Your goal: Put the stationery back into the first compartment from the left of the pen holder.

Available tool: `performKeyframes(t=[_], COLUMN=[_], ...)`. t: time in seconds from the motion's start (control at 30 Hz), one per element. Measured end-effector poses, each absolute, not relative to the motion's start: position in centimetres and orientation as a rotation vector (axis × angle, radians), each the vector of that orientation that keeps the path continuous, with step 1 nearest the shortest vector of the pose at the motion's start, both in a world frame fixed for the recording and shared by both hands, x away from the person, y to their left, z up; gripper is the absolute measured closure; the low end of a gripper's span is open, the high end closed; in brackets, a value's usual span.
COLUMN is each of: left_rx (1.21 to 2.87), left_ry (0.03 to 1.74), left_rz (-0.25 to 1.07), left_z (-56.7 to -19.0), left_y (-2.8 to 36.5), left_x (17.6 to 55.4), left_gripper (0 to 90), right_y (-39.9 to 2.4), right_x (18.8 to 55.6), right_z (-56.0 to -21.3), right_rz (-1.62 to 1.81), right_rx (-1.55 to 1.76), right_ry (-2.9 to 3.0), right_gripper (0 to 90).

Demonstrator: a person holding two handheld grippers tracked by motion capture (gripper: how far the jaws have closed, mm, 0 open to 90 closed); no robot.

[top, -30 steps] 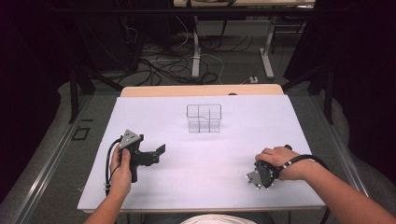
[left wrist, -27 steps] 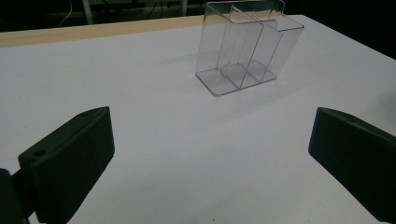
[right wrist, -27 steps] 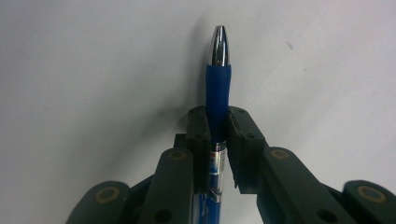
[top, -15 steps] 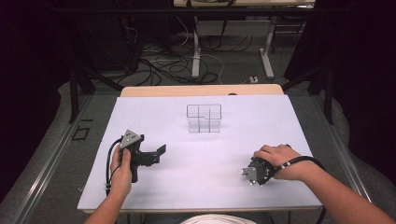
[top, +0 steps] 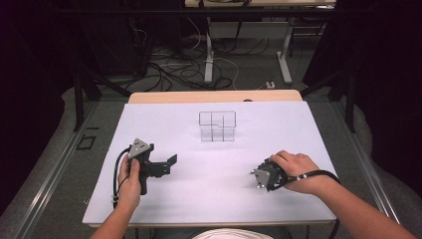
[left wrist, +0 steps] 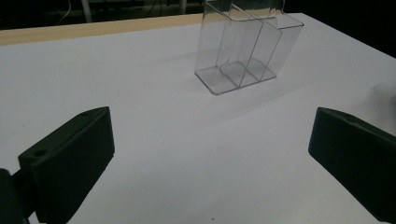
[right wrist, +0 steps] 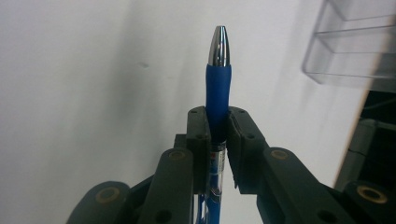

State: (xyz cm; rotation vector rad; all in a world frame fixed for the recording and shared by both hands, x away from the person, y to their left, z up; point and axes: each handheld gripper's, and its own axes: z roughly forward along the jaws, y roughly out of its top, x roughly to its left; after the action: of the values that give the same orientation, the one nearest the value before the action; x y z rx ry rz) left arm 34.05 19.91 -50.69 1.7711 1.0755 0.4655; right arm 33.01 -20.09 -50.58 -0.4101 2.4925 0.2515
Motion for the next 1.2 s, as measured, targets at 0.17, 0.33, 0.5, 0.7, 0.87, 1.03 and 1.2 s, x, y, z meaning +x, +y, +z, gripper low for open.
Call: performKeyframes(t=[0.17,0.33,0.5,0.7,0.87,1.03,1.2], left_rx=[1.772,1.773,1.769,1.766,1.771,1.773,1.760], left_ry=[1.076,1.071,1.076,1.077,1.073,1.074,1.070], left_rz=[0.464,0.471,0.461,0.461,0.463,0.458,0.455], left_z=[-50.7,-50.7,-50.7,-50.7,-50.6,-50.6,-50.6], left_y=[19.9,19.9,19.9,19.9,19.8,19.8,19.8], left_x=[34.0,34.1,34.1,34.1,34.1,34.1,34.1], left_gripper=[0.1,0.1,0.1,0.1,0.1,0.1,0.1], right_y=[-19.9,-20.1,-20.5,-21.4,-22.2,-22.9,-23.5], right_x=[33.3,33.6,34.0,34.6,35.5,36.1,36.6], right_z=[-49.8,-48.8,-47.9,-46.4,-45.3,-44.7,-44.1], right_rz=[0.336,0.427,0.585,0.779,0.978,1.146,1.286], right_rx=[-0.285,-0.153,0.028,0.302,0.548,0.715,0.847], right_ry=[2.383,2.316,2.260,2.240,2.221,2.167,2.109], right_gripper=[79.6,79.5,79.5,79.5,79.6,79.6,79.6])
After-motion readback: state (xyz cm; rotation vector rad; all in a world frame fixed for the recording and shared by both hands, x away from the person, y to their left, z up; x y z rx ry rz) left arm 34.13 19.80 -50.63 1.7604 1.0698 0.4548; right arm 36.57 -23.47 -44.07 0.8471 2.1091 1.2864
